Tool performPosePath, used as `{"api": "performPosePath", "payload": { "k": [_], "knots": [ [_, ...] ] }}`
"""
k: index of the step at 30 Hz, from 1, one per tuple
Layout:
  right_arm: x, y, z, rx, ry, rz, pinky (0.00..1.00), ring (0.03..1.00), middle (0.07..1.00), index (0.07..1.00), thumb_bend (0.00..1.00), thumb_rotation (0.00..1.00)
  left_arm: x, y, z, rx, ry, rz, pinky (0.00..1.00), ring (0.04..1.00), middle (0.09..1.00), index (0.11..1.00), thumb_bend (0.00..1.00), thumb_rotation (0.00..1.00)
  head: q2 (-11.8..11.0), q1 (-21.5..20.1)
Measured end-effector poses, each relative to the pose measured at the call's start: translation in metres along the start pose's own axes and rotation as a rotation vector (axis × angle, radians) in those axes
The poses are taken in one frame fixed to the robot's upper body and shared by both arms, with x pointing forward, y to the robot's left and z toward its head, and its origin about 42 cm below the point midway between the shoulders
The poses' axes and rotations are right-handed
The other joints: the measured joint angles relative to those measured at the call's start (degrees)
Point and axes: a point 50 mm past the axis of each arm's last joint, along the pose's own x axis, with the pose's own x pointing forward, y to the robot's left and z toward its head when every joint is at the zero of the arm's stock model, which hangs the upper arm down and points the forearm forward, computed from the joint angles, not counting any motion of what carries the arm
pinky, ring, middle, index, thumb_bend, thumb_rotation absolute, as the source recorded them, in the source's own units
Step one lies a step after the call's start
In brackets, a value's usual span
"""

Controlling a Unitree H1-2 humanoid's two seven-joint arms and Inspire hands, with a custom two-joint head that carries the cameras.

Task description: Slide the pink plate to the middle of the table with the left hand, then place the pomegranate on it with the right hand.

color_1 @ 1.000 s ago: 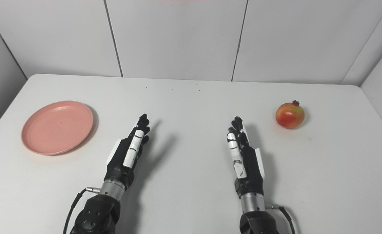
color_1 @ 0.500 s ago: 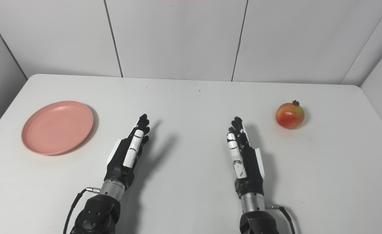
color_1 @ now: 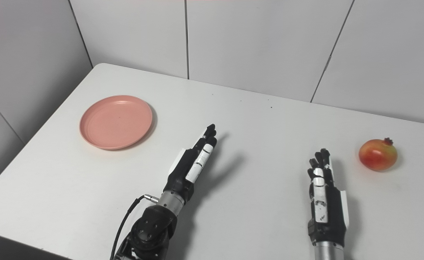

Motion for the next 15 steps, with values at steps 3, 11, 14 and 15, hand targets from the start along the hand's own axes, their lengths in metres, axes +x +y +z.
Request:
{"api": "performPosePath", "payload": {
  "k": [3,11,14,15],
  "knots": [
    [0.0018,-0.0003,0.0002,0.003,-0.015,0.010,1.00,0.984,0.988,0.989,0.56,0.91,0.0005,-0.0017,-0.0035,0.012,0.002,0.003,1.00,1.000,1.000,1.000,0.64,0.96,-0.7,-0.2],
    [0.0042,-0.0005,-0.0002,0.005,-0.042,0.016,1.00,0.987,0.994,0.997,0.53,0.91,0.0006,-0.0022,-0.0040,0.018,-0.015,0.003,1.00,1.000,1.000,1.000,0.62,0.96,-1.7,-1.0],
    [0.0041,-0.0003,0.0003,0.003,-0.052,0.017,1.00,0.991,0.996,1.000,0.52,0.91,0.0005,-0.0020,-0.0044,0.019,-0.019,0.002,1.00,1.000,1.000,1.000,0.62,0.97,-2.0,-1.2],
    [0.0041,-0.0003,0.0002,0.002,-0.052,0.017,1.00,0.991,0.996,0.999,0.52,0.90,0.0005,-0.0020,-0.0044,0.018,-0.019,0.002,1.00,1.000,1.000,1.000,0.63,0.97,-2.0,-1.3]
  ]
}}
